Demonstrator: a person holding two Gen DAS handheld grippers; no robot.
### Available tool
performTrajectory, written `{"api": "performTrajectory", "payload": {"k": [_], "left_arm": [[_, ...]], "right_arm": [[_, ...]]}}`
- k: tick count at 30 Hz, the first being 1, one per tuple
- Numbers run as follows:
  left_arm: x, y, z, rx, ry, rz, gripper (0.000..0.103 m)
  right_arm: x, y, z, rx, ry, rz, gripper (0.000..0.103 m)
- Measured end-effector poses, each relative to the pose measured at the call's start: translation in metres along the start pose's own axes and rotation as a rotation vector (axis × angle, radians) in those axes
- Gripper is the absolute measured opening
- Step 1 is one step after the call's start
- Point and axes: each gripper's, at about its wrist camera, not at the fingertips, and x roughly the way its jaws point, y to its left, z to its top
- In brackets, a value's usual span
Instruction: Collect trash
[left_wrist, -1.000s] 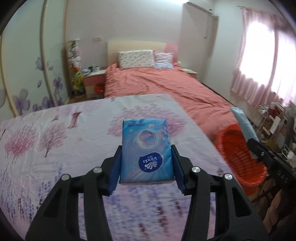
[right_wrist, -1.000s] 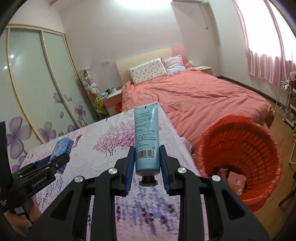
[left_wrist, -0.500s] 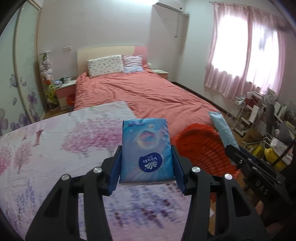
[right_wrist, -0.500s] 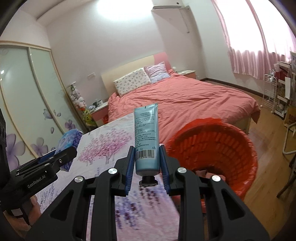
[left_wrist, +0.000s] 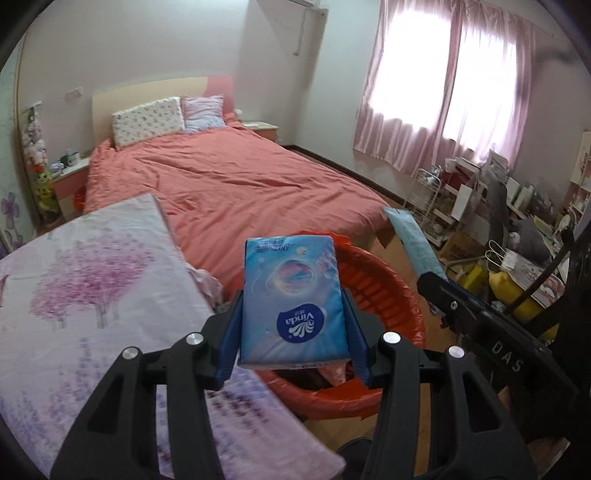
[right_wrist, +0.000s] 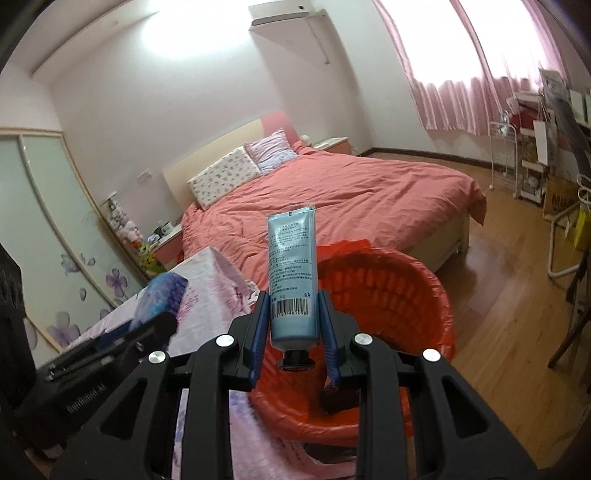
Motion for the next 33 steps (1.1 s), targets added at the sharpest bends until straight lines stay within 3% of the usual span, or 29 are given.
{"api": "performTrajectory", "payload": {"k": [3,6,13,20,24,28,33], "left_arm": [[0.024,-0.005,0.000,-0.002,0.039,-0.005,0.053],[0.043,0.001,-0.001,-0.025,0.076,0.004,0.064],[0.046,0.031,-0.010,-0.056,0.103,0.084,0.065],[-0.017,0.054,-0.028,-0.062,0.001,0.168,0.077],[-0.066,0.062,-0.045,-0.062,-0.081,0.224,0.089],[-0.111,0.068,-0.072,-0.067,-0.144,0.308,0.099],[-0.147,0.069,-0.109,-0.088,-0.172,0.401,0.099]], "right_arm": [[0.010,-0.011,0.005,0.032,0.019,0.010,0.028],[0.020,-0.023,0.008,0.076,0.052,0.037,0.029],[0.012,-0.028,0.000,0.084,0.044,0.006,0.056],[-0.030,0.002,-0.017,-0.034,-0.058,-0.073,0.086],[-0.059,0.025,-0.030,-0.104,-0.144,-0.143,0.100],[-0.080,0.050,-0.046,-0.223,-0.213,-0.233,0.101],[-0.102,0.072,-0.070,-0.330,-0.261,-0.286,0.101]]}}
